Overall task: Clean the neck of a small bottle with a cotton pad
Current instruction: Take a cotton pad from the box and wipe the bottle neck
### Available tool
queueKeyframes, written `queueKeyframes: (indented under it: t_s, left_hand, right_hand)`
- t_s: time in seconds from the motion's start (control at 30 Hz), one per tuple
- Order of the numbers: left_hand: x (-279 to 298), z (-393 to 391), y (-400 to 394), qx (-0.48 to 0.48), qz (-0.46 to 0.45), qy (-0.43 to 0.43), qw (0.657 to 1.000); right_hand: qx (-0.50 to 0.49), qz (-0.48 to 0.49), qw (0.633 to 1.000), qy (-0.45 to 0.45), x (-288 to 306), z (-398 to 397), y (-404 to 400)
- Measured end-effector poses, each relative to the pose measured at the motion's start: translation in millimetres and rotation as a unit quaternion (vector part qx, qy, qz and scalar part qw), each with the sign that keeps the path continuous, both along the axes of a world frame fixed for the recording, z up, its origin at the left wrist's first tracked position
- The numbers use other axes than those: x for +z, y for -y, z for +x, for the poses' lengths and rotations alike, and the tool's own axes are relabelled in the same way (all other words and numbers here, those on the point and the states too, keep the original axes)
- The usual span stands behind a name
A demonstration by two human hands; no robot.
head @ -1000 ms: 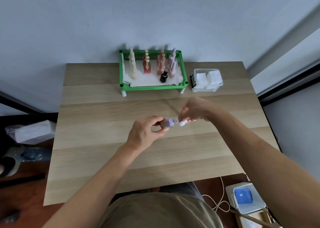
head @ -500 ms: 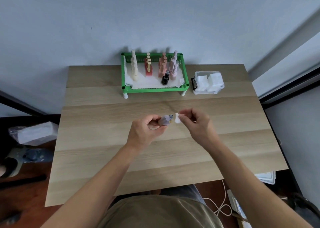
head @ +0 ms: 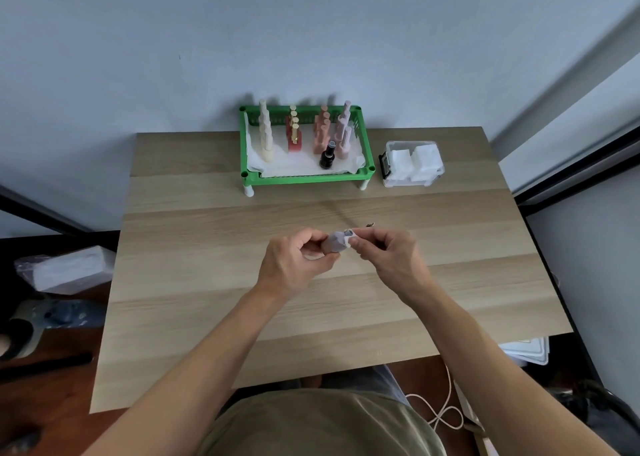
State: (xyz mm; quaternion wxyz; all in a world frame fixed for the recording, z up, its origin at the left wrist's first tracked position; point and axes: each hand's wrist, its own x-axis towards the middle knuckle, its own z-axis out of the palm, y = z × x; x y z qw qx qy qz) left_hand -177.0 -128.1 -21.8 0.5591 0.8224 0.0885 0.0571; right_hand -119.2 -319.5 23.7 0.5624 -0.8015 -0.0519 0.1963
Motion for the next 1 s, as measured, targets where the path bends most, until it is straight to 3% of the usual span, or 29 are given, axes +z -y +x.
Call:
queueKeyframes:
  t_s: [0.23, 0.53, 0.7, 0.9, 1.0]
  left_hand:
    - [-6.3, -2.0, -6.6, -0.035, -0.078, -0.023, 0.996]
    - [3.3, 2.4, -0.5, -0.050, -0.178, -0.022, 0.983]
    - [4.6, 0.9, -6.7, -0.052, -0.184, -0.026, 0.981]
    - [3.6, 3.7, -9.6, -0.068, -0.160, -0.034, 0.984]
    - [-0.4, 4.9, -12.8, -0.087, -0.148, -0.048, 0.984]
  right_hand:
    - [0.036, -0.005, 0.999, 0.004, -7.3, 4.4, 3.6]
    - [-0.004, 0.001, 1.000, 0.004, 3.1, 25.4, 16.1]
    - [0.002, 0.027, 0.999, 0.019, 8.5, 17.6, 26.0]
    - [0.065, -0.023, 0.988, 0.135, 16.8, 8.4, 10.0]
    - [0.147, -0.110, 0.954, 0.239, 25.0, 10.1, 8.8]
